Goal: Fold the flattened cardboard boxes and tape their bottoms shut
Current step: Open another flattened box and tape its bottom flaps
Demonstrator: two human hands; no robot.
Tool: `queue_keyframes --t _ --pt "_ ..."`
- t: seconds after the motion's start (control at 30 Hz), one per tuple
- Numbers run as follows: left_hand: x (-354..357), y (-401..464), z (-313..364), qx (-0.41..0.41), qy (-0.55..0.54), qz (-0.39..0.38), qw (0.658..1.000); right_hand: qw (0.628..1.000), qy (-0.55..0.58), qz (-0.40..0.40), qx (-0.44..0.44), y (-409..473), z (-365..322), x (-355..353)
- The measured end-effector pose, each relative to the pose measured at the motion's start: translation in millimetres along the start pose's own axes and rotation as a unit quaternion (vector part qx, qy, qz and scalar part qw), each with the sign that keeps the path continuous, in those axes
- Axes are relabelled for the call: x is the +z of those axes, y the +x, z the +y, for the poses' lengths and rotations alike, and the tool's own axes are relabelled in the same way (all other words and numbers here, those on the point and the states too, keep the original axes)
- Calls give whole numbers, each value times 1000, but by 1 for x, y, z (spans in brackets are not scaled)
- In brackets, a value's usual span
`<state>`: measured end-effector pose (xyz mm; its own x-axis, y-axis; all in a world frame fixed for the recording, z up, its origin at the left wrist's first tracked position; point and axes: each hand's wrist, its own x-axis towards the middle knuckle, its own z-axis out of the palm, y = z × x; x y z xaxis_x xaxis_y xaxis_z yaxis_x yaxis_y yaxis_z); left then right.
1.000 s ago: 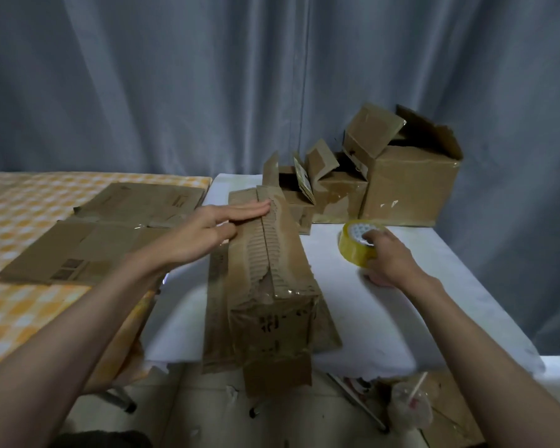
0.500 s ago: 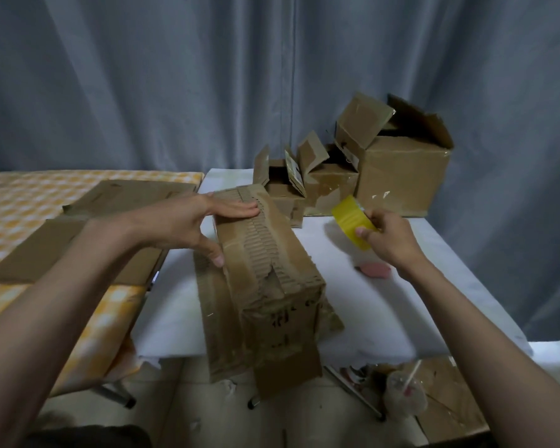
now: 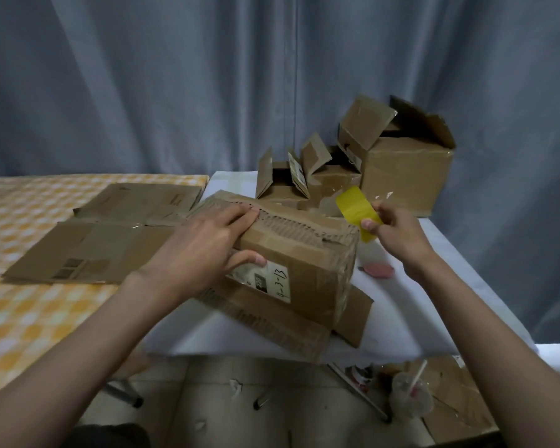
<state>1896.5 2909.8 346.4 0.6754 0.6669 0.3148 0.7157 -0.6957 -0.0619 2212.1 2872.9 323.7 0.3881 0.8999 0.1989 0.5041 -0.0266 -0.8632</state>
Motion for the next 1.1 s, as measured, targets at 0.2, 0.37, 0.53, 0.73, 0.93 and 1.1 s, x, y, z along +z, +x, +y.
queue_keyframes --t 0.2,0.37,0.53,0.73,0.93,1.1 --pt "5 2 30 -18 67 4 998 996 54 7 -70 -1 -51 7" --pt "10 3 45 -14 53 66 996 991 2 -13 -136 -15 -83 33" --pt "0 8 37 -43 -83 88 992 989 -17 -49 -137 -24 -80 54" --pt "-7 31 15 -116 -297 224 921 990 -17 -42 -132 -25 -75 52" --pt "-2 54 16 -78 -305 240 918 987 -46 -31 -150 -28 -78 53" --pt "2 63 27 -80 -268 258 925 987 -48 -42 -150 -26 -75 52"
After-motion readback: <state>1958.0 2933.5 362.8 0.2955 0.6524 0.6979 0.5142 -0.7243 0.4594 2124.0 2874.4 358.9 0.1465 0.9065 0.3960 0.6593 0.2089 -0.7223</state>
